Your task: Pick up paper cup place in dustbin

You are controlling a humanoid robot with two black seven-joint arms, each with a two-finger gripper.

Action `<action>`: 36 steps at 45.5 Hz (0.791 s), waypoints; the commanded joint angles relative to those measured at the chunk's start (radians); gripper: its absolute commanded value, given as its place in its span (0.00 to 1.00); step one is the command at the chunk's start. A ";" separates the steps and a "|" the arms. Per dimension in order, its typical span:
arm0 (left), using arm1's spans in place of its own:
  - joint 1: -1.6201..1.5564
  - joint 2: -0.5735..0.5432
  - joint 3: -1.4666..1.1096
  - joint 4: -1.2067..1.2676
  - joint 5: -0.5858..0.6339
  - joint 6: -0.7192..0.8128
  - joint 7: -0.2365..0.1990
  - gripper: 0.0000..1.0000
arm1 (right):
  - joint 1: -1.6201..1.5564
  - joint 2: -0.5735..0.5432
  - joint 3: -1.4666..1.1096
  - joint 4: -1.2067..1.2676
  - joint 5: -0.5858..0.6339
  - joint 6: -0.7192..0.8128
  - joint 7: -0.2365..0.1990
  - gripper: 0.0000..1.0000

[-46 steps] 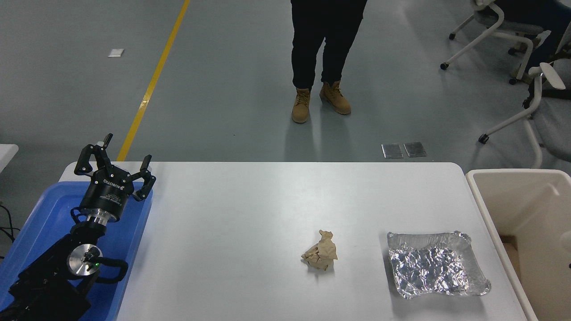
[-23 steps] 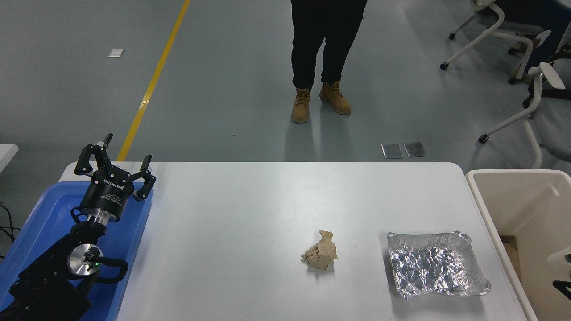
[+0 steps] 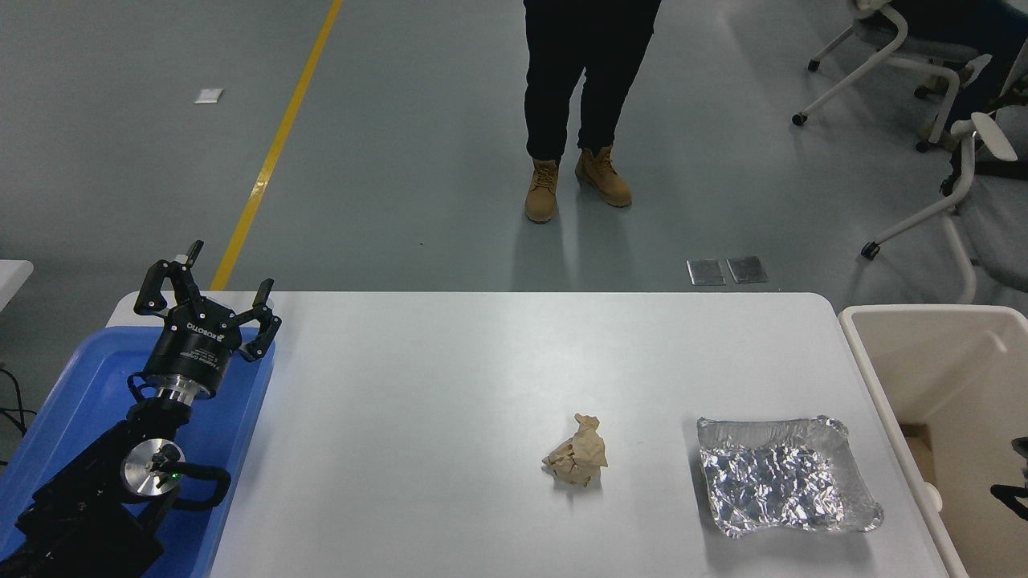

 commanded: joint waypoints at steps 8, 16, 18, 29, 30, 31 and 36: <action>0.000 0.000 0.000 0.000 0.000 0.000 0.000 0.98 | 0.346 -0.022 -0.374 0.198 -0.002 0.058 0.002 1.00; 0.000 0.000 0.000 0.000 0.000 0.000 0.000 0.98 | 0.547 -0.013 -0.413 0.367 -0.027 0.088 0.001 1.00; 0.000 0.000 0.000 0.000 0.000 0.000 0.002 0.98 | 0.583 -0.004 -0.413 0.402 -0.050 0.094 0.001 1.00; 0.000 0.000 0.000 0.000 0.000 0.000 0.002 0.98 | 0.868 0.011 -0.534 0.700 -0.125 0.187 -0.002 1.00; 0.000 0.000 0.000 0.000 0.000 0.000 0.002 0.98 | 0.903 0.011 -0.551 0.735 -0.125 0.190 -0.002 1.00; 0.000 0.000 0.000 0.000 0.000 0.000 0.002 0.98 | 0.938 0.011 -0.566 0.770 -0.125 0.195 -0.002 1.00; 0.000 0.000 0.000 0.000 0.000 0.000 0.002 0.98 | 1.104 0.011 -0.612 0.930 -0.125 0.216 -0.004 1.00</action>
